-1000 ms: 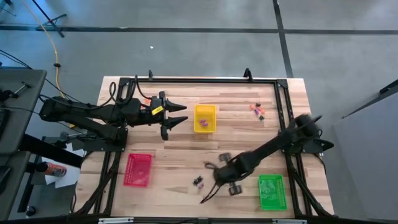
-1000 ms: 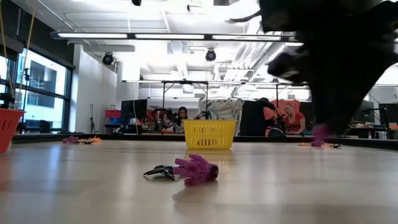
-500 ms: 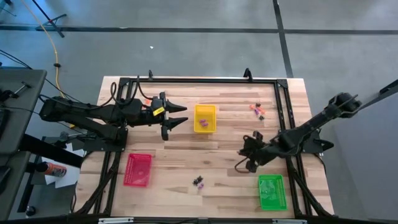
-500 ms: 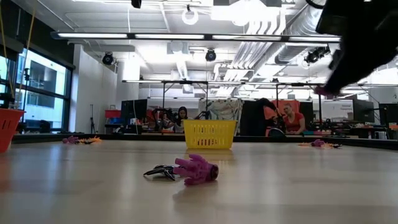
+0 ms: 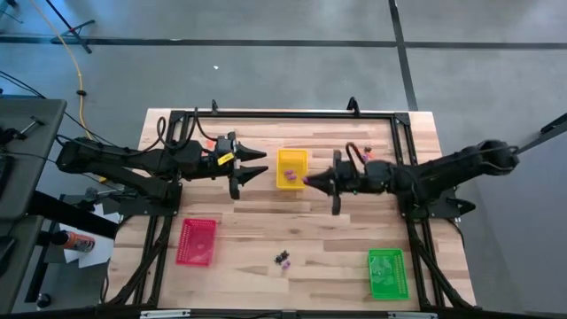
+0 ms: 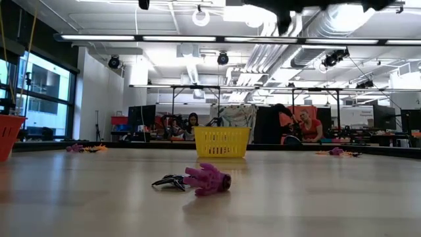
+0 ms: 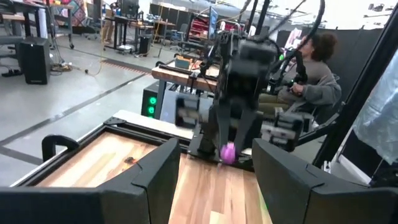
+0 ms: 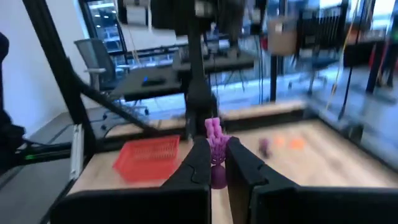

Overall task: Sort Halloween decoration
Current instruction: Put the skeleton toy into the yellow bin

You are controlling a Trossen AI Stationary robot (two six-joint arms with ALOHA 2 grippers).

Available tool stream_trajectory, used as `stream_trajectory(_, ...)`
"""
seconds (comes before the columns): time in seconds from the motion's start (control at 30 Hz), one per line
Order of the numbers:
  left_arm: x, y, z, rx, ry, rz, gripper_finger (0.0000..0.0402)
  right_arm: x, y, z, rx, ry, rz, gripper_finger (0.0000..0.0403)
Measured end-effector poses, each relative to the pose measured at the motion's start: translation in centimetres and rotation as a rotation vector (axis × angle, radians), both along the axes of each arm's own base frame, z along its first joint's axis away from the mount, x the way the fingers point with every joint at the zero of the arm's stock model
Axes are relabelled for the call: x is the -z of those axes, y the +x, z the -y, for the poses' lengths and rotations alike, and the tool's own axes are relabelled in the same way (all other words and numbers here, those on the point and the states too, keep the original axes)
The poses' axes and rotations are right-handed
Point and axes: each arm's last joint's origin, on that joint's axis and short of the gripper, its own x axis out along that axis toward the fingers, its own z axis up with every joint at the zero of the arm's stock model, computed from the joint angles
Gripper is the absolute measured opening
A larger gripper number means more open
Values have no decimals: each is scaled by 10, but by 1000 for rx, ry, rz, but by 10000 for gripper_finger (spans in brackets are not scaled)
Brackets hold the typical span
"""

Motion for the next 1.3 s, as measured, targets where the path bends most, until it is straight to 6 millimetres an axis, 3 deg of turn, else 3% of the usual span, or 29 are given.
stream_trajectory(0.17,0,0,0,0,1,-5,189,-31,15,14,23,-42,73,4)
stream_trajectory(0.27,1,0,0,0,1,-11,189,-37,17,18,37,-42,78,4)
stream_trajectory(1.3,1,0,0,2,88,-24,188,-29,22,20,43,41,45,5)
